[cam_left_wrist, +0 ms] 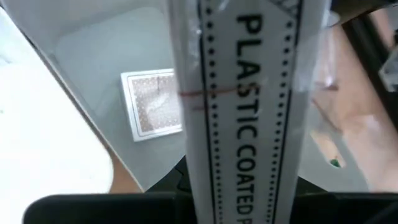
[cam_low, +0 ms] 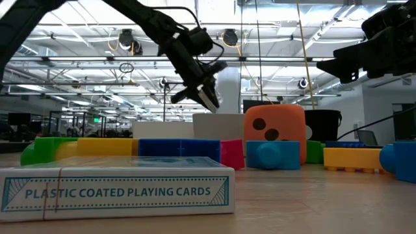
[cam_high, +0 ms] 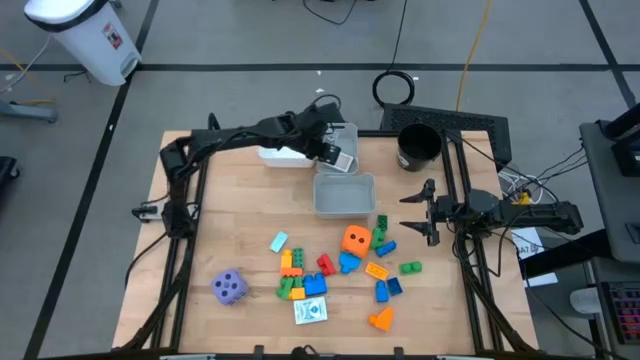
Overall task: Pick & Place Toys
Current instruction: Put the black playing card box into the top gray bin, then put the blue playing card box into the top gray bin
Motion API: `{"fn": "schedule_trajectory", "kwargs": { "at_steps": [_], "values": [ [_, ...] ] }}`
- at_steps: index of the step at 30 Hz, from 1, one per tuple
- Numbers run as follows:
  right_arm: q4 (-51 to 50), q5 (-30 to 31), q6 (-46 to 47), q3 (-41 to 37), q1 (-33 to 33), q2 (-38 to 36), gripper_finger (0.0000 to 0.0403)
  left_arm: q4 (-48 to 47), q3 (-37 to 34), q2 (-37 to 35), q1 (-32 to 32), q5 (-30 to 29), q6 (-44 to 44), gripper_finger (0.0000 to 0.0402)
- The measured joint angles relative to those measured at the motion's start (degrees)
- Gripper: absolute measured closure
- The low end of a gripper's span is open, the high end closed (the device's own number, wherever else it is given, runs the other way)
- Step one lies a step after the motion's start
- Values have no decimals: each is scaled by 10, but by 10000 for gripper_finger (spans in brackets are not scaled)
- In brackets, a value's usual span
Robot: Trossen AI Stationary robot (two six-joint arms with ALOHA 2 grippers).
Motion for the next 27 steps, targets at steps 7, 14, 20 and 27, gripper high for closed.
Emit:
{"fn": "schedule_trajectory", "kwargs": {
  "at_steps": [7, 14, 20, 27],
  "values": [
    [0, 0, 0, 0, 0, 0, 124, 10, 10, 36, 4, -3, 7, 324],
    [0, 0, 0, 0, 0, 0, 126, 12, 10, 37, 1, -5, 32, 245],
    [0, 0, 0, 0, 0, 0, 124, 13, 10, 37, -4, -11, 33, 208],
    [0, 0, 0, 0, 0, 0, 125, 13, 10, 37, -8, -60, 76, 189]
  ]
}}
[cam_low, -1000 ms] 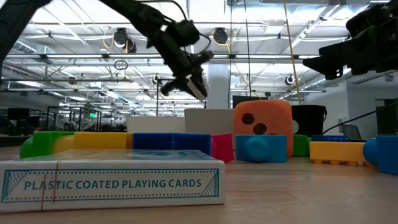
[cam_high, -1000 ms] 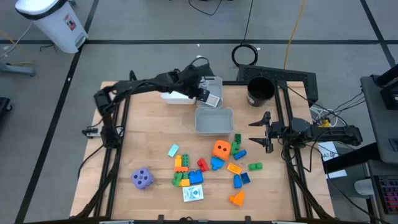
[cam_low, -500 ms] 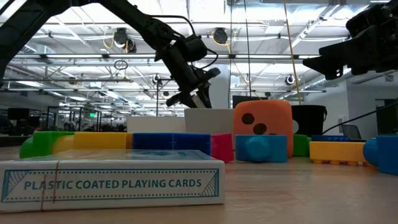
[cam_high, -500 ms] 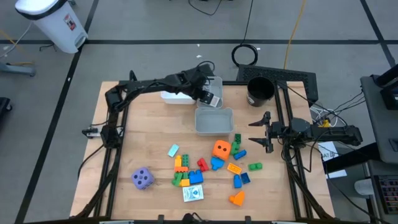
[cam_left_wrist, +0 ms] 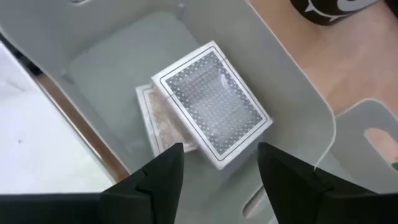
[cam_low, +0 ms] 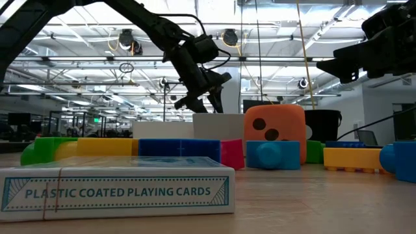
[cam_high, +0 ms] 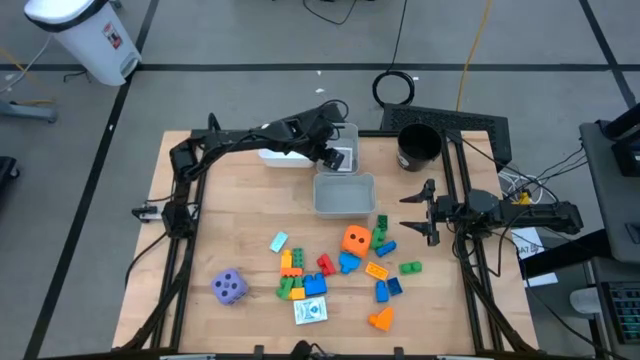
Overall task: Pick & Place Toys
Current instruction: Put the blue playing card box into the top gray bin
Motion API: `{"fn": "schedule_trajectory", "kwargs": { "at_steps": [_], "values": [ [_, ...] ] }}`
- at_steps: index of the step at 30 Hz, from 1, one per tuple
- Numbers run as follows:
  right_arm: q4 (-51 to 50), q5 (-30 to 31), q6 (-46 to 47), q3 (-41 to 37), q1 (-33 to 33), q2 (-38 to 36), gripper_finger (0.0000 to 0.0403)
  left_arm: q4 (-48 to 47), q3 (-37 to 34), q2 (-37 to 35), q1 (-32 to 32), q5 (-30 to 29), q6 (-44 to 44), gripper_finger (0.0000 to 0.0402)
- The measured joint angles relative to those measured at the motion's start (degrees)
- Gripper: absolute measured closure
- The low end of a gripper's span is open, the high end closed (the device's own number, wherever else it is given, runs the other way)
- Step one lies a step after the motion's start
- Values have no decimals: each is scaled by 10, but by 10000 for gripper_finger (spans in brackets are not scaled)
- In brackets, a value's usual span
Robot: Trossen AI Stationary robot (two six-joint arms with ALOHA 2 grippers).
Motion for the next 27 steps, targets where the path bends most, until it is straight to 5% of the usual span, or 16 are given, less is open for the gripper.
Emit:
{"fn": "schedule_trajectory", "kwargs": {
  "at_steps": [9, 20, 27],
  "values": [
    [0, 0, 0, 0, 0, 0, 126, -29, 0, -68, 17, 175, -36, 188],
    [0, 0, 0, 0, 0, 0, 126, -32, 0, -213, -193, 2, 36, 188],
    [0, 0, 0, 0, 0, 0, 125, -62, 0, -221, -375, -31, 42, 188]
  ]
}}
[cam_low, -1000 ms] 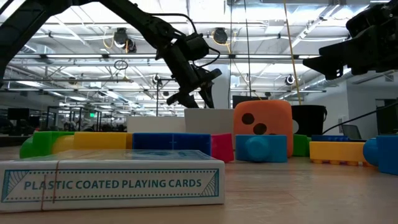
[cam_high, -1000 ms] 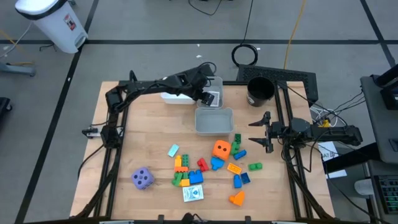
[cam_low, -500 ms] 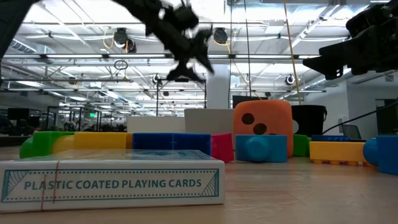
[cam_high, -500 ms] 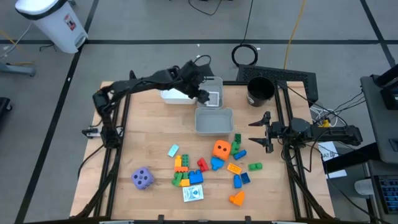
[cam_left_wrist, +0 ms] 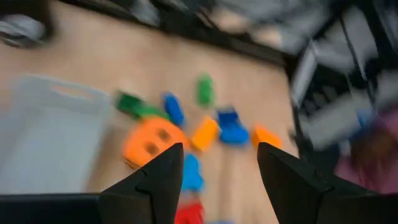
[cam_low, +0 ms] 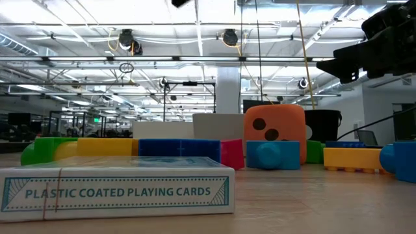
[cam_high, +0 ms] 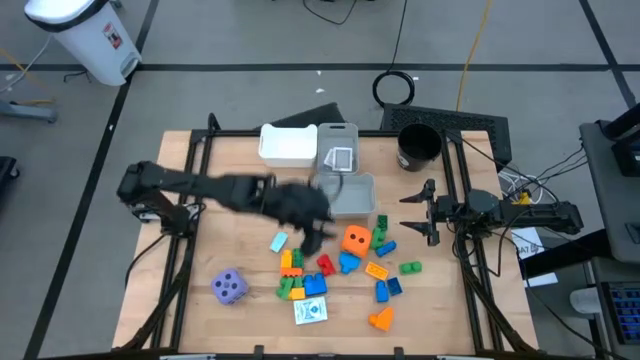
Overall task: Pick & Place Toys
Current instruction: Put the blue playing card box into the top gray bin
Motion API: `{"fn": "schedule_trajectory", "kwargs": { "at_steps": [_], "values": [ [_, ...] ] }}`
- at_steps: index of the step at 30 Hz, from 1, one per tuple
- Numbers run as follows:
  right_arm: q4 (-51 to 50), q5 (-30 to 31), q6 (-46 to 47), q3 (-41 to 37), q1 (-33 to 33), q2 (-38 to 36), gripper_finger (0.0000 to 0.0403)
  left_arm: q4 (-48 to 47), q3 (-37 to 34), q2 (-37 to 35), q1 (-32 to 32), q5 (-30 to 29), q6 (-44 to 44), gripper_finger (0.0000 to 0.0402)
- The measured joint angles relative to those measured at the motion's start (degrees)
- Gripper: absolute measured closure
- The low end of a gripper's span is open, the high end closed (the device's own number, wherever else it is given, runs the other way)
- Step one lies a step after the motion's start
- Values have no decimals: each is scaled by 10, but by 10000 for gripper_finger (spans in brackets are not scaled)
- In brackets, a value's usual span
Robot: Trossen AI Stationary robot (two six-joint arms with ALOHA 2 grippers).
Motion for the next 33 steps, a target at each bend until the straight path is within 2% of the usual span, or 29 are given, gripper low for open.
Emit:
{"fn": "schedule_trajectory", "kwargs": {
  "at_steps": [7, 10, 11, 12, 14, 20, 24, 27, 33],
  "values": [
    [0, 0, 0, 0, 0, 0, 124, -12, -34, 40, -144, -10, -1, 188],
    [0, 0, 0, 0, 0, 0, 124, 9, -39, 75, -181, -64, -11, 188],
    [0, 0, 0, 0, 0, 0, 125, 11, -40, 87, -189, -92, -41, 187],
    [0, 0, 0, 0, 0, 0, 125, 10, -40, 97, -191, -116, -85, 187],
    [0, 0, 0, 0, 0, 0, 126, 0, -40, 116, -185, -129, -166, 187],
    [0, 0, 0, 0, 0, 0, 124, -80, -40, 163, -145, -59, -273, 167],
    [0, 0, 0, 0, 0, 0, 126, -76, -40, 188, -124, -19, -215, 144],
    [0, 0, 0, 0, 0, 0, 126, -76, -40, 192, -114, -22, -172, 124],
    [0, 0, 0, 0, 0, 0, 124, -63, -40, 192, -112, -9, -149, 78]
  ]
}}
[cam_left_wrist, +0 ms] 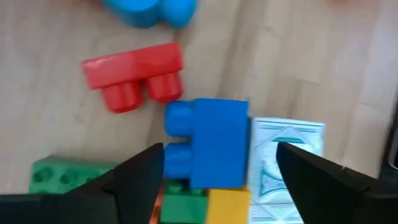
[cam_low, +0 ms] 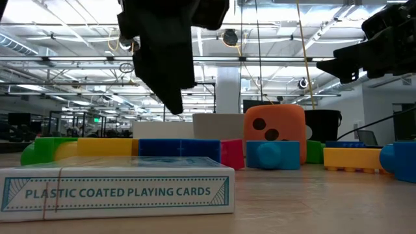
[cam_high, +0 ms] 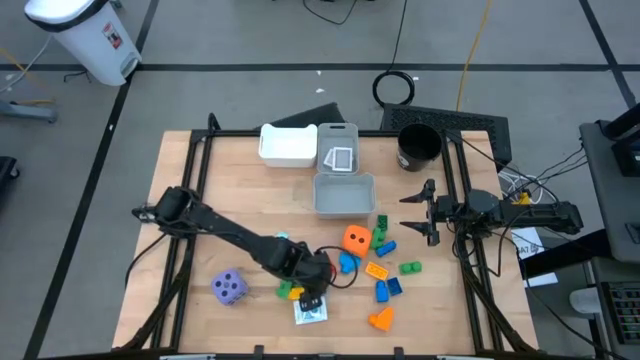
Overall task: Pick & Place Toys
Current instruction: Put the blue playing card box into the top gray bin
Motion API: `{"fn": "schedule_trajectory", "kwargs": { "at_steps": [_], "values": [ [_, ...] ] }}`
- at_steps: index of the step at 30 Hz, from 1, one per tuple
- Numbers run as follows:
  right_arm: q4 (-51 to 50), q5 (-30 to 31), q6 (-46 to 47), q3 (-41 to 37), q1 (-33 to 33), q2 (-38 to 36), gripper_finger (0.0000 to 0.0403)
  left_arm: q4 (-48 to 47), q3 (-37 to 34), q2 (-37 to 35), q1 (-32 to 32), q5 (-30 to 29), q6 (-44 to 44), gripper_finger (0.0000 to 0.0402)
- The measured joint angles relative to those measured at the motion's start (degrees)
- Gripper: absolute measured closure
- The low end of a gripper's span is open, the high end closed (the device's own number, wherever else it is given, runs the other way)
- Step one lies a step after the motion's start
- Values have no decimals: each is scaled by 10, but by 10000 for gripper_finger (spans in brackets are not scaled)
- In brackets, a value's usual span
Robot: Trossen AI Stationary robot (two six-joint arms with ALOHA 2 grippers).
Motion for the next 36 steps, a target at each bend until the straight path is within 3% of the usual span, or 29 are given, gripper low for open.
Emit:
{"fn": "schedule_trajectory", "kwargs": {
  "at_steps": [10, 20, 27, 31, 36],
  "values": [
    [0, 0, 0, 0, 0, 0, 124, 49, 0, 0, -49, 8, 31, 24],
    [0, 0, 0, 0, 0, 0, 124, 82, 0, 30, -90, -66, 43, 46],
    [0, 0, 0, 0, 0, 1, 126, 86, 0, 62, -105, -51, 31, 59],
    [0, 0, 0, 0, 0, 2, 124, 93, 1, 82, -119, -58, 65, 61],
    [0, 0, 0, 0, 0, 3, 126, 62, 3, 98, -130, -110, 41, 66]
  ]
}}
